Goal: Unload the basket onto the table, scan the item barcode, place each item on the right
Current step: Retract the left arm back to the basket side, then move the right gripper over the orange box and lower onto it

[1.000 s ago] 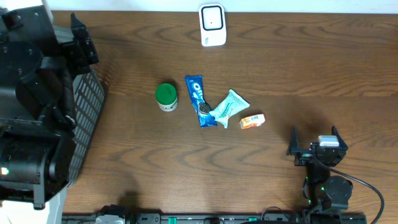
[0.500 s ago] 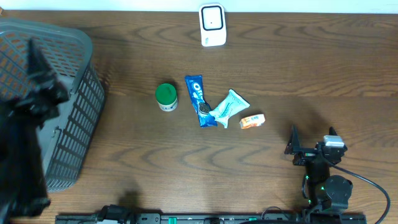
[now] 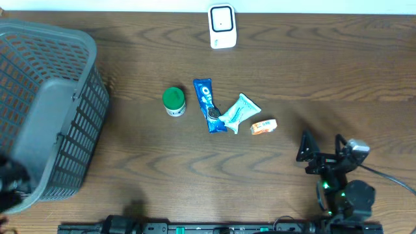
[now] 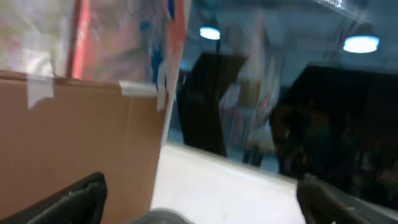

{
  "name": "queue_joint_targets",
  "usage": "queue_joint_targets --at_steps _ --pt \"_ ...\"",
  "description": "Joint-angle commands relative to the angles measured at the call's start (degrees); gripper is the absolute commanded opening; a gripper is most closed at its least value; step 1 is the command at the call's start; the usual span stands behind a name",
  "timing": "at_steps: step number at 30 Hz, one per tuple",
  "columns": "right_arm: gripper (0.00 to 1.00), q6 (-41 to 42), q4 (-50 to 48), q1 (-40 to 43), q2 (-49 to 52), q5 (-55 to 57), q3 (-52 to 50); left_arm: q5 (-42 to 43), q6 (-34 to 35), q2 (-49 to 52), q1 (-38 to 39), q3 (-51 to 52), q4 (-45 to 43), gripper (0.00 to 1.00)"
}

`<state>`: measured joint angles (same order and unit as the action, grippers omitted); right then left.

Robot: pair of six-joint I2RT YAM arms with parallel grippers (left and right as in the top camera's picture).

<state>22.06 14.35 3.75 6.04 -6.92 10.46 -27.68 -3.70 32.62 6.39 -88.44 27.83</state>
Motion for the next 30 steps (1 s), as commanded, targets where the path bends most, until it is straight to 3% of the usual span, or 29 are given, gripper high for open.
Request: queue_joint_targets --at_steps 1,5,8,10,13,14,16,18,19,25,30 --pt "0.99 0.50 5.40 0.28 8.17 -0.28 11.10 -0.72 -4.42 -0.72 -0.37 2.12 -2.27 0.98" --pt "0.99 -1.09 17.70 0.28 22.60 -1.55 23.12 -4.72 -6.14 -2.21 -0.39 1.95 0.26 0.98" --pt "0.99 -3.02 28.13 0.28 33.38 -10.27 31.41 -4.72 -6.10 -5.16 -0.39 2.49 0.33 0.98" --pt "0.99 -3.04 30.34 0.28 39.19 -17.73 33.97 -4.04 -6.10 -8.31 -0.37 4.15 -0.04 0.98" --pt "0.99 -2.38 27.36 0.28 45.51 -20.37 34.42 0.04 -6.12 -13.49 -0.37 8.66 -1.01 0.98" --pt "0.93 -2.38 24.85 0.28 47.78 -22.14 34.42 0.98 -6.12 -14.95 -0.39 10.36 -1.46 0.98" --pt "0.45 -2.36 19.41 0.28 51.78 -28.63 34.42 1.53 -6.12 -17.86 -0.39 14.47 -3.39 0.98" --pt "0.06 -1.53 14.40 0.24 55.39 -34.75 34.42 1.53 -6.12 -20.59 -0.39 19.15 -5.35 0.98" --pt "0.01 0.90 11.30 0.22 58.34 -35.36 34.42 1.53 -6.12 -22.18 -0.39 22.49 -6.69 0.98" --pt "0.01 3.39 6.95 -1.20 69.11 -33.05 34.42 1.53 -6.12 -24.65 -0.39 30.73 -10.78 0.98" --pt "0.01 -2.84 3.48 -3.96 77.90 -36.65 34.38 1.55 -6.10 -24.65 -0.39 33.22 -12.00 0.98"
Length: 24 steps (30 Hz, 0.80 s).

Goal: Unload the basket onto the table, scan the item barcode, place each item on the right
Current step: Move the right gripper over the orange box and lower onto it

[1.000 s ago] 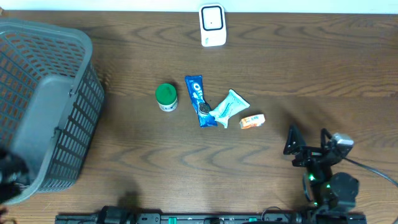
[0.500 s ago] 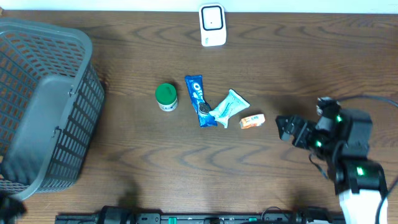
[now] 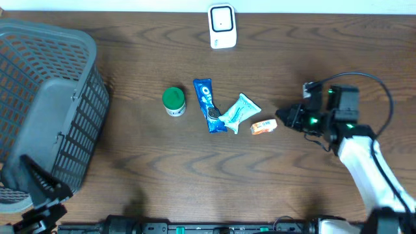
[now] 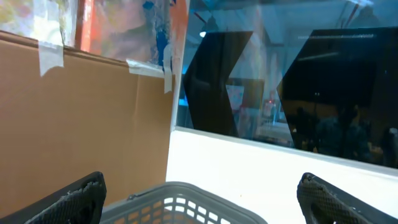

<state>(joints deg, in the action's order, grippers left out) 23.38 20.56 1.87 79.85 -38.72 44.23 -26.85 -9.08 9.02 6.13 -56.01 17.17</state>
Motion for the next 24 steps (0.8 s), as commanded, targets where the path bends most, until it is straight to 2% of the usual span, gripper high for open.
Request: queue_joint_targets --at_steps 1,5,15,18,24 --pt "0.01 -5.33 -4.70 -2.71 5.49 -7.17 0.61 0.72 -0.74 -1.05 -0.13 1.07 -1.51 0.98" --pt "0.01 -5.60 -11.04 -4.98 8.94 -11.32 0.61 0.72 -0.74 -1.05 -0.13 1.27 -1.70 0.98" --pt "0.01 -7.63 -10.82 -7.89 10.16 -2.69 -1.92 0.72 -0.74 -1.05 -0.13 1.27 -1.70 0.98" --pt "0.01 -7.58 -12.94 -7.91 10.16 3.85 -4.20 0.72 -0.74 -1.05 -0.13 1.27 -1.70 0.98" --pt "0.01 -7.61 -16.61 -7.93 10.16 5.92 -5.62 0.72 -0.74 -1.05 -0.13 1.31 -1.68 0.98"
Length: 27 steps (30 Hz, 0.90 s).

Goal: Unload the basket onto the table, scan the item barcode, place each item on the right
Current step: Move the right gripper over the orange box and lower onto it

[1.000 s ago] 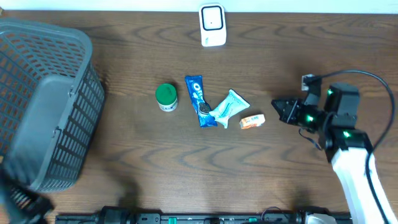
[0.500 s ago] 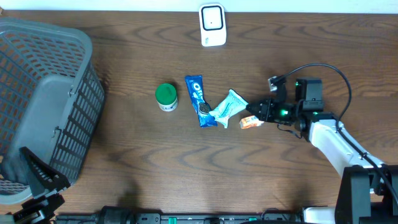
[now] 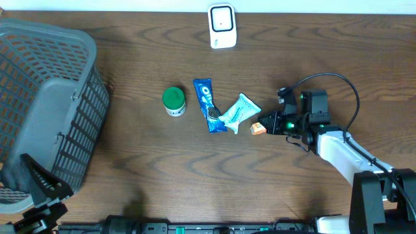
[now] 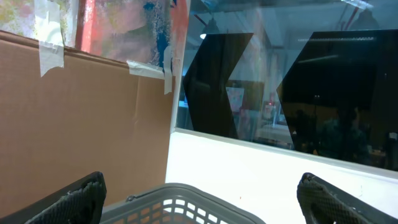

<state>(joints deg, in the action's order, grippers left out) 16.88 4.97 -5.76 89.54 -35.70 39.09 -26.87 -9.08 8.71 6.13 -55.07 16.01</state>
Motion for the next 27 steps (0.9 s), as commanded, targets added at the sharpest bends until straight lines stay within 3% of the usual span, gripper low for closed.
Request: queue_joint_targets --at_steps 1,9,16,27 --pt "0.01 -1.11 -1.22 -0.31 0.48 3.43 -0.48 0.74 -0.74 -0.74 -0.13 0.37 -0.52 0.98" --pt "0.01 -1.07 -1.57 -0.76 0.48 9.27 -0.90 0.74 -0.74 -0.74 -0.13 0.37 -0.52 0.98" --pt "0.01 1.70 -1.38 0.50 -2.86 4.15 1.33 0.74 -0.74 -0.74 -0.13 0.37 -0.52 0.98" --pt "0.01 3.41 17.05 0.46 -10.91 12.41 1.92 0.74 -0.74 -0.74 -0.13 0.37 -0.52 0.98"
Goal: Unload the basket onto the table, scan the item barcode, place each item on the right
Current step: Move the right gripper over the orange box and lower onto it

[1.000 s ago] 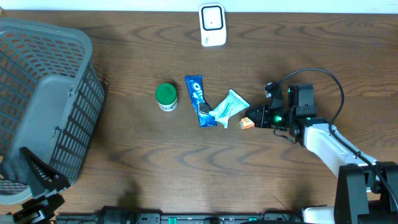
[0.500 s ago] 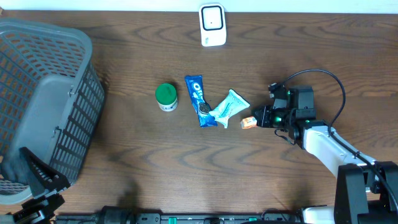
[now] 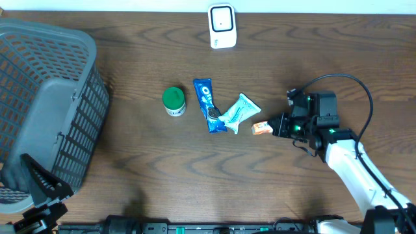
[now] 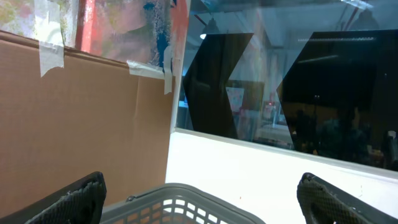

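Observation:
A small orange box [image 3: 261, 128] lies on the wooden table right of a pale teal packet [image 3: 240, 111]. My right gripper [image 3: 275, 125] is at the box's right end, its fingertips on either side of that end; whether they press on it cannot be told. The white scanner [image 3: 221, 26] stands at the far edge of the table. A blue cookie pack [image 3: 207, 104] and a green-lidded can [image 3: 173, 101] lie left of the packet. My left gripper [image 4: 202, 202] is open at the near left corner, over the basket rim [image 4: 186, 190], with nothing between its fingers [image 4: 78, 199].
A large grey mesh basket [image 3: 45, 104] fills the left side of the table. The right arm's cable [image 3: 354, 84] loops above the wrist. The left wrist view looks out at a cardboard box [image 4: 81, 118] and dark windows.
My right gripper has drawn back a little to the right, from over most of the orange box to its right end. The box lies where it was. The left arm has not moved.
At first my right gripper was at the near right edge and the left wrist view was blurred. Then the right gripper was right of the orange box, and the left arm sat still by the basket. Then it covered most of the box; now it is at the box's right end.

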{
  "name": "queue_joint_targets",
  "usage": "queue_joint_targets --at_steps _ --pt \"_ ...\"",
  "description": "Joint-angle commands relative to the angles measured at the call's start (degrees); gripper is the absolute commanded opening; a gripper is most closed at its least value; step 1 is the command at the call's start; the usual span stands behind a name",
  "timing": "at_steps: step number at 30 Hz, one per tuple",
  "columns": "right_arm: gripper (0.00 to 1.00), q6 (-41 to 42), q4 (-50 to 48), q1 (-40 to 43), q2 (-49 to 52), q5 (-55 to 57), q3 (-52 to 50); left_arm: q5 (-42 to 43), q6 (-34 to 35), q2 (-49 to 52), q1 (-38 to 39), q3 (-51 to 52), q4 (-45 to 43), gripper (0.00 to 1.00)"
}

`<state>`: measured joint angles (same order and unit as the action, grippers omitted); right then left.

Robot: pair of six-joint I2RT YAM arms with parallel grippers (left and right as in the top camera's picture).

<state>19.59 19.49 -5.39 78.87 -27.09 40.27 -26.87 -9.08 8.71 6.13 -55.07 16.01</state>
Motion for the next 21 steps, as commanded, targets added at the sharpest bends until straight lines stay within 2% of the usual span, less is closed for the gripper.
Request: queue_joint_targets --at_steps 1,21 --pt "0.01 0.70 3.37 0.02 0.07 4.39 0.61 0.74 -0.74 -0.74 -0.13 0.37 -0.52 0.98" --pt "0.01 2.67 -0.44 -1.16 2.25 3.65 0.26 0.74 -0.72 -0.74 -0.13 0.37 -0.50 0.98"
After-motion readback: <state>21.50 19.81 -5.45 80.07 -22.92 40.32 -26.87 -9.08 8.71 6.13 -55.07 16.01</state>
